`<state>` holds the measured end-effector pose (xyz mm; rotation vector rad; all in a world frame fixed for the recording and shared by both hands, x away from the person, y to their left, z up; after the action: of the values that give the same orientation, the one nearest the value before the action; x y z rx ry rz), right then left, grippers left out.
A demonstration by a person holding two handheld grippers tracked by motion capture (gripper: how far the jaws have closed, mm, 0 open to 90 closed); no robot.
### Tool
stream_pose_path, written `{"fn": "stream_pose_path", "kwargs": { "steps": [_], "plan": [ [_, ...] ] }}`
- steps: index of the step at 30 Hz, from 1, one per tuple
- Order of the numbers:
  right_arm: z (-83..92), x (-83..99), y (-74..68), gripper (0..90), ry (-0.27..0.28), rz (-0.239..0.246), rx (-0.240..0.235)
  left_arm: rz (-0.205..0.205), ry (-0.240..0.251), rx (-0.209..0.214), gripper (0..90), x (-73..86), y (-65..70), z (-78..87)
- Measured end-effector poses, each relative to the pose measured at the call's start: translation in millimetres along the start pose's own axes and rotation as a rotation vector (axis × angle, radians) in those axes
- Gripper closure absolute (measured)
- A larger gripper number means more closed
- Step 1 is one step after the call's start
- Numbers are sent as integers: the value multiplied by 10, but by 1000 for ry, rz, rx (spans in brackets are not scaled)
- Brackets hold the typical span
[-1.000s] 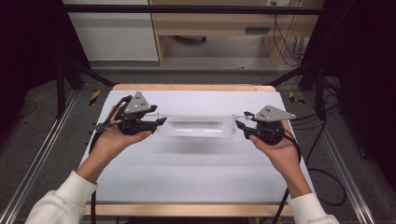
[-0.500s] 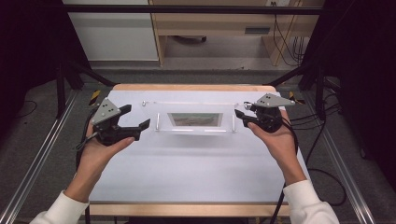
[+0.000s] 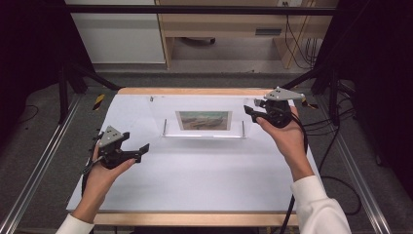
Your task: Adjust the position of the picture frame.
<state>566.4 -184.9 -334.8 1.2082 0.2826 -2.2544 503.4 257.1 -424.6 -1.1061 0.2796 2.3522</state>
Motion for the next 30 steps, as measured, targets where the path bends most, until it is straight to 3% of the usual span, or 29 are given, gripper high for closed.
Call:
{"fn": "stream_pose_path", "kwargs": {
  "steps": [3,8,15,30],
  "plan": [
    [-38,-26,35,527,6,-11,-2,-11,-28,-2,109,112,-19,-51],
    [-106,-78,100,523,10,-31,-8,6,-46,-18,106,218,-63,-76],
    [-216,-145,197,521,18,-69,-19,42,-33,-22,106,272,-111,-46],
    [-354,-205,308,520,30,-111,-28,49,-46,-25,106,306,-129,-53]
  ]
}}
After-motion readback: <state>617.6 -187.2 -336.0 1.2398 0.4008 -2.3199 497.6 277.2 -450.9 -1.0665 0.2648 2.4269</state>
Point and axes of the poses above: each handheld gripper's, and its own axes: z roughly backward along the jaws, x roughly out of its underside, y roughly to its right, the point moved 3 cm from there along -z, roughly forward along the jaws, and after that the axes turned 11 degrees about -y, right-handed, at the moved point
